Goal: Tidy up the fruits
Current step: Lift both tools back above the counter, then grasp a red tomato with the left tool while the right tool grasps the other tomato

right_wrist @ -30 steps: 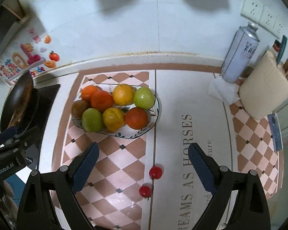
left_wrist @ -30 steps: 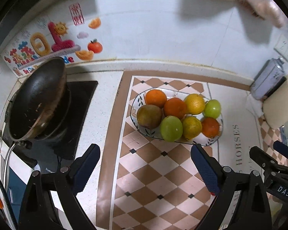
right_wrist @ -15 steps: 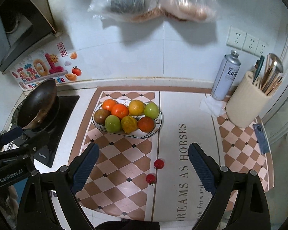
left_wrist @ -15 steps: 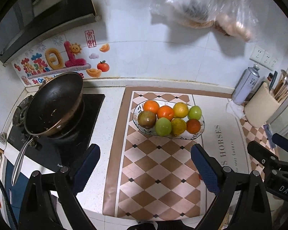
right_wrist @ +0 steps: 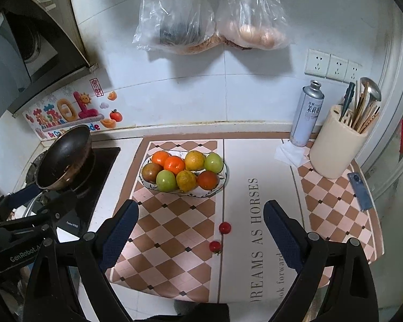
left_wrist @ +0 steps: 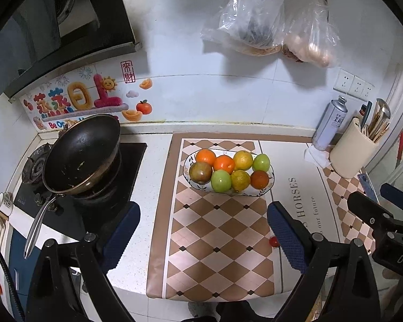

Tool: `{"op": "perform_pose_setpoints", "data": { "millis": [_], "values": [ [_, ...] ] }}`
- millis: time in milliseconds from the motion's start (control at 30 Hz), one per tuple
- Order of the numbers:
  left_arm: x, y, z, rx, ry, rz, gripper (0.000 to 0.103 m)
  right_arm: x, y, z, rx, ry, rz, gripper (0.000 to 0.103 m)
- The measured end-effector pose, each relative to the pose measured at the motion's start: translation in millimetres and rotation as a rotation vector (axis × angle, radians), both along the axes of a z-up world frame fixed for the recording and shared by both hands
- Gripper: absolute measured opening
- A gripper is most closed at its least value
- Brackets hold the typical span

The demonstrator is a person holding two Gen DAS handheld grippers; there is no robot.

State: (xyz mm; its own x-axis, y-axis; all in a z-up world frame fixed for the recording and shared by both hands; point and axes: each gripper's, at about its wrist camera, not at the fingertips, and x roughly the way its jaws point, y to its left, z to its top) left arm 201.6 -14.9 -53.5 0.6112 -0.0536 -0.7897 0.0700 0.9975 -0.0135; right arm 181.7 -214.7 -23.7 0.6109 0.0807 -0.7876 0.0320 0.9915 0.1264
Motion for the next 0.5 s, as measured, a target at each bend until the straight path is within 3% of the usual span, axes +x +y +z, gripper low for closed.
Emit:
{"op": "perform_pose_setpoints", "data": {
  "millis": [200,367,500],
  "values": [
    [10,-4,-14,0.011,0.032,0.016,0.097,22,-19,-44,0.096,0.097,0.002,0.096],
    [33,-14,-58,0.108,0.127,0.05,0.097,49,-41,-141,0.135,0.288,-0.024,0.095],
    [51,-28,-102,0.163,0.234,0.052,0.097,63,-50,-220,0.194,0.443,-0.03,0.067]
  ]
}}
